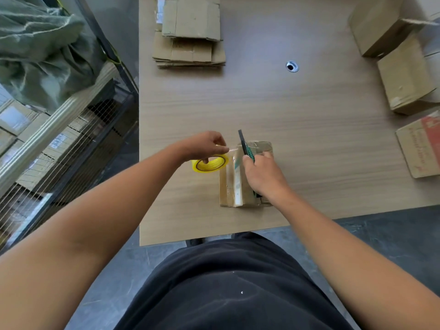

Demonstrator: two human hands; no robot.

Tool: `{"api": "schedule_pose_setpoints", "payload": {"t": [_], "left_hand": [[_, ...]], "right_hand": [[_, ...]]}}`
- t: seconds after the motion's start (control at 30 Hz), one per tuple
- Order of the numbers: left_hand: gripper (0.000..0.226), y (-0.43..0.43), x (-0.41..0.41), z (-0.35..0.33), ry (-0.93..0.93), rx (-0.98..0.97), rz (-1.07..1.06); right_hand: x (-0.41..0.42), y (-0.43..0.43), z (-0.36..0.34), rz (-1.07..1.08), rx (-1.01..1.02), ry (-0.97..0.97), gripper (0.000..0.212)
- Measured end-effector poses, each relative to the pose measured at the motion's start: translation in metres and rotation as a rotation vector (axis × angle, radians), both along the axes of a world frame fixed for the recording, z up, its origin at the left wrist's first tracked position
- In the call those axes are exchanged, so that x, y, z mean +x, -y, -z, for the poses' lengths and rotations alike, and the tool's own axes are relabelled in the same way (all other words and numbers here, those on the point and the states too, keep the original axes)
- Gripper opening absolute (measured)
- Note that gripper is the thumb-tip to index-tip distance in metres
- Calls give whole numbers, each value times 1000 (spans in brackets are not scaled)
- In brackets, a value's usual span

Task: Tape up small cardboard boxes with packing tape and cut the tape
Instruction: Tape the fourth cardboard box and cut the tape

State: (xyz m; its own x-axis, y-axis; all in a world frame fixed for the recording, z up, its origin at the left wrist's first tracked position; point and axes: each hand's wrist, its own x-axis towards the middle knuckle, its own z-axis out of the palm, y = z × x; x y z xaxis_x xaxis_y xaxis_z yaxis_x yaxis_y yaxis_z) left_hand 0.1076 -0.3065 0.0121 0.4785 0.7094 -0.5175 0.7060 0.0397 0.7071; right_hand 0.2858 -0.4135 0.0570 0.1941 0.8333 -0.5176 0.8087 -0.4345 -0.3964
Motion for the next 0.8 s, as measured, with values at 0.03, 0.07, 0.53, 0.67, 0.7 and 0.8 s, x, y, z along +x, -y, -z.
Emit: {"api": "schedule_pose_setpoints", "payload": {"t": [0.03, 0.07, 0.53, 0.67, 0.7, 0.8], "left_hand": [[33, -2, -4, 2, -30, 7, 18], [37, -2, -7, 4, -70, 5, 34], [10, 4, -6, 11, 47, 46, -11], [10, 9, 3, 5, -143, 313, 81], [11, 10, 3, 4, -166, 376, 95], [14, 5, -11, 1, -172, 468, 61]], "right_hand": [[-3, 0, 2, -5, -13, 15, 58], [-7, 0, 4, -18, -33, 38, 59], [-30, -3, 0, -98, -221, 197, 56], [-38, -9, -1, -93, -309, 258, 58], [-39, -10, 0, -106, -350, 283, 58], [-39, -9, 2, -119, -412, 291, 59]]}}
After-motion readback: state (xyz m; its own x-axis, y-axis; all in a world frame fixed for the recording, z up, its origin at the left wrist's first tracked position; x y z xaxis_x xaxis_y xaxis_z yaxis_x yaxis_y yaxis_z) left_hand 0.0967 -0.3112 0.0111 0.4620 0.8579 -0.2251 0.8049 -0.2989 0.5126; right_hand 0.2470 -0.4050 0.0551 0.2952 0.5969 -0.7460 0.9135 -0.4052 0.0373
